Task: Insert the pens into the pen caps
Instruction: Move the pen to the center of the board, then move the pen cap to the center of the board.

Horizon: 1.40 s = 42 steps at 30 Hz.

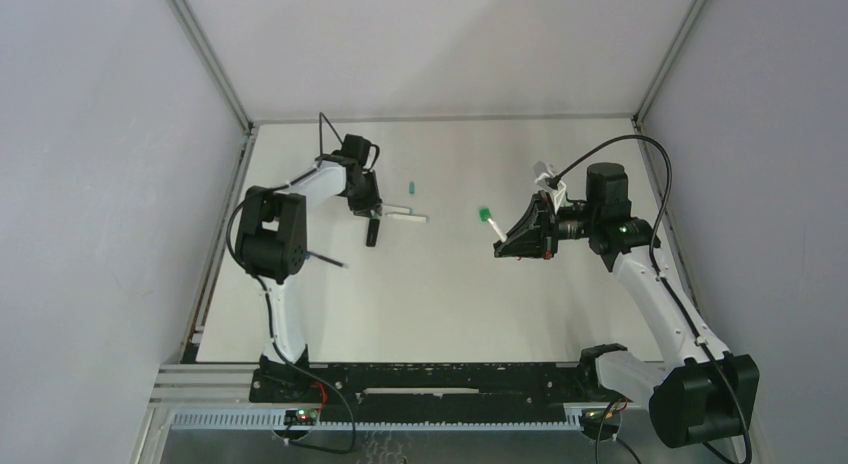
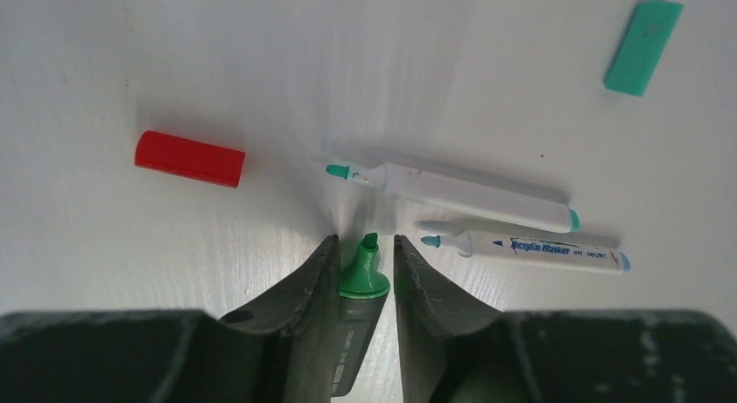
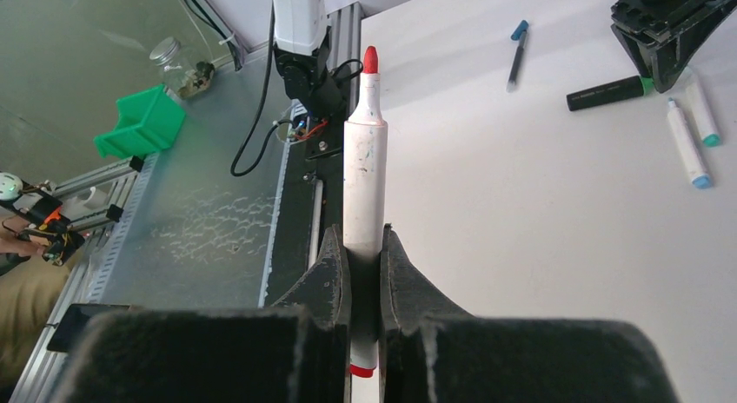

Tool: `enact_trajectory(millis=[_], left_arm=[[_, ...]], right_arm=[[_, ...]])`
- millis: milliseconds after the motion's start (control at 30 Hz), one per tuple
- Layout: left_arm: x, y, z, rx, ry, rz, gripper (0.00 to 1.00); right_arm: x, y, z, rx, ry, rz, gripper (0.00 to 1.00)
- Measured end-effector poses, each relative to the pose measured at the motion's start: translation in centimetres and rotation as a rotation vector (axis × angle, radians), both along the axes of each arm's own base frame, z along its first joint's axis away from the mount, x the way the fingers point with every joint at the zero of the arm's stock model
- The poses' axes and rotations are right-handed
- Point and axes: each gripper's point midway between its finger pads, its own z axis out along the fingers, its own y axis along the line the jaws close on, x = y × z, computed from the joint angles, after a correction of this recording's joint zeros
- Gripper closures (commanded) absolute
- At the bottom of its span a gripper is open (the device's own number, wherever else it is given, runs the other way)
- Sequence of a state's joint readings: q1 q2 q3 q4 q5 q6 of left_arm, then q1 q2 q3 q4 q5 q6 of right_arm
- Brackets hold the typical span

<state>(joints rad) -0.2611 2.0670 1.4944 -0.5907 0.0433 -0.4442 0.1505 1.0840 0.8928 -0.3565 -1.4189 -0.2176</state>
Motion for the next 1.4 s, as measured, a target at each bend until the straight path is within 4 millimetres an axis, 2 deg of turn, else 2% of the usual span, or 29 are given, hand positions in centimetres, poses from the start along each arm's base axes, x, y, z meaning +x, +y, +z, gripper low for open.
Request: enact_trajectory(millis=[200,333,433,600,767,900,1033,1167,1267,1400], left_arm=[[0.0,0.4,0.3,0.023,-0.016,0.003,0.58],[0.0,1.5,1.5,0.046,-0.059,0.036,0.55],[0.9,2.3,3.3,0.036,-0.125,0.091,0.51],[3.0,4.3,4.9,-0.018,-0.193,0.254,0.52],[3.4,5.8,3.1,-0.011,-0.118,0.456,0.53],[3.8,5.8,1.4,-0.004,-0.060,0.546,0.53],[3.1,5.8,0.5,-0.004,-0.014,0.597,0.54],[3.3,5.6,0.3,-0.010,0.005,0.630,0.61],[3.4,5.6,0.2,-0.014,0.014,0.648,0.72],[3.1,5.5,0.0,-0.014,0.026,0.652,0.82]], right_arm=[[-0.1,0.0,0.1,0.003,-0.001,0.003,1.00],[-0.1,0.0,0.1,0.003,-0.001,0.002,1.00],[0.0,-0.1,0.1,0.003,-0.001,0.000,1.00],[0.0,-0.1,0.1,0.003,-0.001,0.000,1.00],[0.0,-0.1,0.1,0.003,-0.001,0.000,1.00],[0.0,-0.1,0.1,0.003,-0.001,0.000,1.00],[0.0,-0.1,0.1,0.004,-0.001,0.001,1.00],[-0.1,-0.1,0.1,0.005,0.000,0.004,1.00],[-0.1,-0.1,0.1,0.007,0.000,0.006,1.00],[-0.2,-0.1,0.2,0.009,0.001,0.009,1.00]])
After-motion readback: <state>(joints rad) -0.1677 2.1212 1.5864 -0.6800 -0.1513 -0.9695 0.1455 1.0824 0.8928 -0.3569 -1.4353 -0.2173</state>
